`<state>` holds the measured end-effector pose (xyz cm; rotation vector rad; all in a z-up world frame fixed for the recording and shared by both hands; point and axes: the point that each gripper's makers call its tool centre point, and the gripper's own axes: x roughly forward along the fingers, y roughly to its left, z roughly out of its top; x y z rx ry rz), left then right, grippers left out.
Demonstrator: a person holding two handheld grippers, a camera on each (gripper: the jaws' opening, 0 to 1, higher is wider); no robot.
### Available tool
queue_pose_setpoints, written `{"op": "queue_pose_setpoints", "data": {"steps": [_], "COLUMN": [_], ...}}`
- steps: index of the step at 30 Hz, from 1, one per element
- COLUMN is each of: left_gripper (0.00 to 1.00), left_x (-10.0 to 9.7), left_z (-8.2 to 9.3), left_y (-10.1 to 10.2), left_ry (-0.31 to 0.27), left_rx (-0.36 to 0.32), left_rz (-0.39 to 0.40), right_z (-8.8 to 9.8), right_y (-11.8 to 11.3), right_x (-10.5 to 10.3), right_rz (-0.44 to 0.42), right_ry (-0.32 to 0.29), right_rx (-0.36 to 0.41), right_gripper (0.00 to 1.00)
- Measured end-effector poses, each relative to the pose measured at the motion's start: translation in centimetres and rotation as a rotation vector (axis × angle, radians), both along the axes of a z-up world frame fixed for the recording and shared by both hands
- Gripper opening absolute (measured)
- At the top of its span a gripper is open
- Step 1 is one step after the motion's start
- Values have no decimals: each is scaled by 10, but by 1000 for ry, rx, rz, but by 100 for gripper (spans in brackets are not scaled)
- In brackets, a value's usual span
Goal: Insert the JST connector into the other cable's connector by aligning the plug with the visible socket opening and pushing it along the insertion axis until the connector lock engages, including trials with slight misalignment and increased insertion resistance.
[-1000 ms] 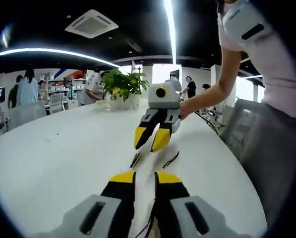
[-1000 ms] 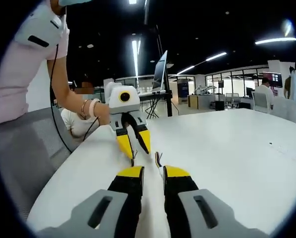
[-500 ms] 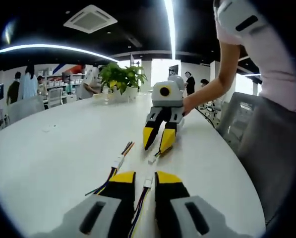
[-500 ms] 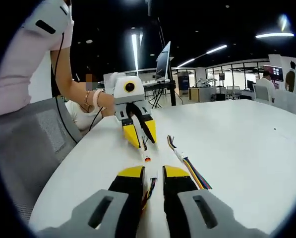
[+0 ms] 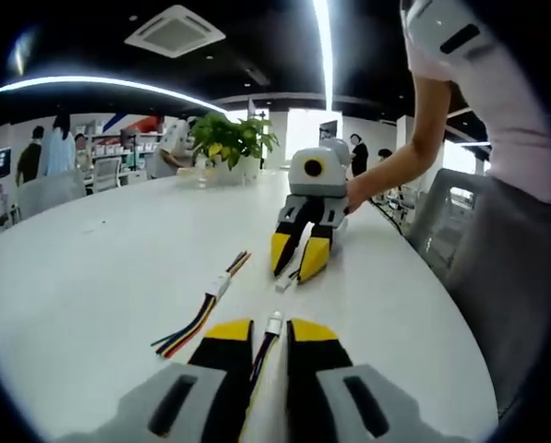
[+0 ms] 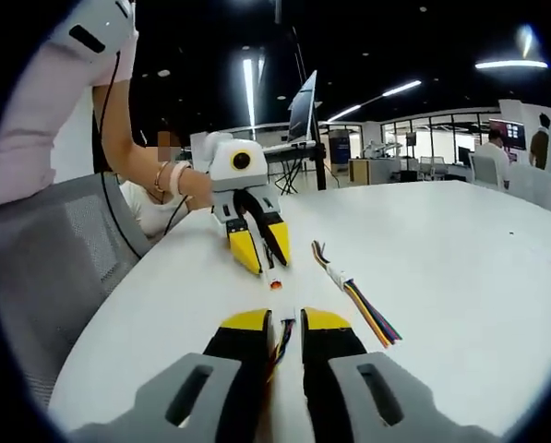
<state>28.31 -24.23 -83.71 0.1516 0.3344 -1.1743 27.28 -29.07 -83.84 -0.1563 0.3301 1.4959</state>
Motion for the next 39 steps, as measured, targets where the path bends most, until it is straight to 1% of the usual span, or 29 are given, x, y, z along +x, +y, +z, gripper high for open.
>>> {"op": "queue_pose_setpoints", "data": {"steps": [7,10,13,21,29,33,35,39], "left_gripper": [7,7,5,4,1,0,0,0], "left_x": [0,0,1,0,0,-1,0,0], "left_z": [-4,-5,-5,-5,-5,-5,-5,-4], "left_y": [0,0,-1,-3,-2,-2,-2,-2], "left_ry": [9,16,3,2,-8,6,6,21], "left_rx": [-5,-20,-19,-28,-26,-35,-38,-52], "left_rz": [3,8,10,16,18,15,16,18], "right_z": [-3,-4,-5,-7,-9,-10,-8,-6], "right_y": [0,0,-1,-1,-2,-2,-2,-1], "right_x": [3,4,4,4,6,7,8,9], "right_rz": [-5,-6,-3,3,-6,-7,-9,-6], "right_ry": [-1,-8,-13,-27,-15,-14,-4,-7], "right_rx": [-2,-3,-10,-9,-5,-8,2,6], "right_gripper": [9,9,9,7,5,5,4,4]}}
